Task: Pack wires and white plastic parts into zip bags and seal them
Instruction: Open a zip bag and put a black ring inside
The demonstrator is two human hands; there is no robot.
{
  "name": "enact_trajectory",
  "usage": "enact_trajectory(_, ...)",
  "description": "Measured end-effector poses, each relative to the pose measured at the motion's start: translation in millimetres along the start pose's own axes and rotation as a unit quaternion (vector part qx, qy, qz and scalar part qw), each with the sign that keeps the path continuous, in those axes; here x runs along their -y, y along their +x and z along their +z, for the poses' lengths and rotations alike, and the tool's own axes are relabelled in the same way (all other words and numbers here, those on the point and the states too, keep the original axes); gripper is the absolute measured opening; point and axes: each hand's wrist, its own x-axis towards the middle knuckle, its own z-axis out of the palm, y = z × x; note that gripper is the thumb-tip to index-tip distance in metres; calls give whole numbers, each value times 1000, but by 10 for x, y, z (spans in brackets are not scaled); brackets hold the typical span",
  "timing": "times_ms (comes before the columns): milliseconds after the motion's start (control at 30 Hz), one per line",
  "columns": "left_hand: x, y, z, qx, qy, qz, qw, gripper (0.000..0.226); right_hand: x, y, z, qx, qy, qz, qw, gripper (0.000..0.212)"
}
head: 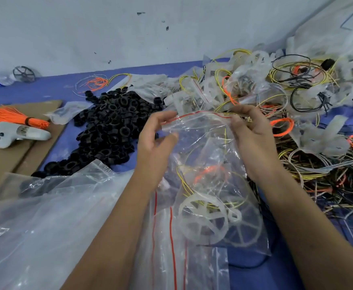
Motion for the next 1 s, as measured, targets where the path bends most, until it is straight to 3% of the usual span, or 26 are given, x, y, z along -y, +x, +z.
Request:
enact_trajectory(100,-106,-14,21,9,130,105,986,37,-42,-6,1,14,-70,-51,996,10)
enact_trajectory(200,-217,50,72,46,234,97,966,40,-43,-5,2,12,-73,-66,995,9)
enact_trajectory(300,-305,111,103,56,238,48,968,31,-51,7,-34,-7,-109,-81,991,6)
enact_trajectory(500,-106,92,-295,59,269,-38,960,44,-76,51,-76,-24,-146,-73,986,15)
enact_trajectory(600,12,70,-309,49,295,-72,951,22,-101,31,-10,-11,-170,-74,983,18)
enact_trajectory(633,12,76,-270,39,308,-64,949,9,-108,28,-2,-12,-171,-76,982,17)
enact_trajectory(767,-181,240,-10,-7,302,54,952,24,-130,34,-18,-8,-106,-68,992,8)
enact_trajectory(833,-301,315,152,49,280,81,955,20,-129,39,-22,-1,-76,-68,995,5)
enact_trajectory(900,-343,364,293,134,257,58,955,13,-134,47,-29,5,-45,-63,997,7)
enact_trajectory(1000,-277,381,379,168,245,39,954,8,-149,67,-51,7,-21,-46,999,13)
